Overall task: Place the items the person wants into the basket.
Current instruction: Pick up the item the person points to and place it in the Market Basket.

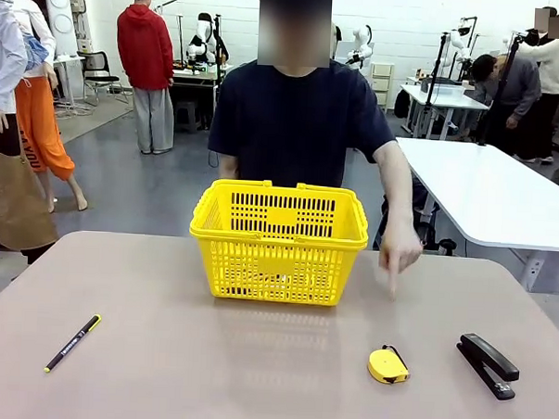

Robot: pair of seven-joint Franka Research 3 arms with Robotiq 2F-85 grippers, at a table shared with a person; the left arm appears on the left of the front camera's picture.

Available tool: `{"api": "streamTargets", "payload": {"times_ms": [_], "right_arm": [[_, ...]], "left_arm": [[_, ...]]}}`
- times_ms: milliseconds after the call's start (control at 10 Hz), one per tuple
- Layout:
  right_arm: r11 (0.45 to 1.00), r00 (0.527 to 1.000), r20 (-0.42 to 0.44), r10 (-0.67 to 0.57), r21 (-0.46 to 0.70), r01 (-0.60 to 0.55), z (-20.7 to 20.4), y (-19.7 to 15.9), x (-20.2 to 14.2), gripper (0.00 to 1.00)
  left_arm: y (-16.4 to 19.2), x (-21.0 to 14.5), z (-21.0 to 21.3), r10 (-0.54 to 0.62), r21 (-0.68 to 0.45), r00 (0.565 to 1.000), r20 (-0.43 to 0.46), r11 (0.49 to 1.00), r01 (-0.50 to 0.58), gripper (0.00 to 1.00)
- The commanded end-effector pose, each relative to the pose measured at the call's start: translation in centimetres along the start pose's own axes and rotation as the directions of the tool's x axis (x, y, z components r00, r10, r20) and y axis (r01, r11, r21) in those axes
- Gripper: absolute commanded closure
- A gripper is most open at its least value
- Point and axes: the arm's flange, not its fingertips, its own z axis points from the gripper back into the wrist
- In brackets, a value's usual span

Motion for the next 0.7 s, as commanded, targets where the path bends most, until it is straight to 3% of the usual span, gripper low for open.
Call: {"api": "streamTargets", "payload": {"times_ms": [0,300,400,500,600], "right_arm": [[1.000,1.000,0.026,0.015,0.010,-0.015,0.0,-0.1,0.2,0.00],[1.000,1.000,0.000,0.000,0.000,0.000,0.0,0.0,0.0,0.00],[1.000,0.969,-0.247,-0.011,-0.026,0.005,-4.0,0.4,2.4,0.00],[0.999,0.892,-0.452,-0.011,-0.035,-0.006,-9.3,1.3,5.0,0.00],[0.997,0.823,-0.568,-0.029,-0.073,-0.015,-14.6,2.6,6.8,0.00]], "left_arm": [[0.1,-0.1,0.2,-0.022,-0.009,1.000,0.015,1.000,0.022,0.00],[0.1,-0.1,0.2,-0.022,-0.009,1.000,0.015,1.000,0.022,0.00],[0.1,-0.1,0.2,-0.022,-0.009,1.000,0.015,1.000,0.022,0.00],[0.1,-0.1,0.2,-0.022,-0.009,1.000,0.015,1.000,0.022,0.00],[0.1,-0.1,0.2,-0.022,-0.009,1.000,0.015,1.000,0.022,0.00]]}}
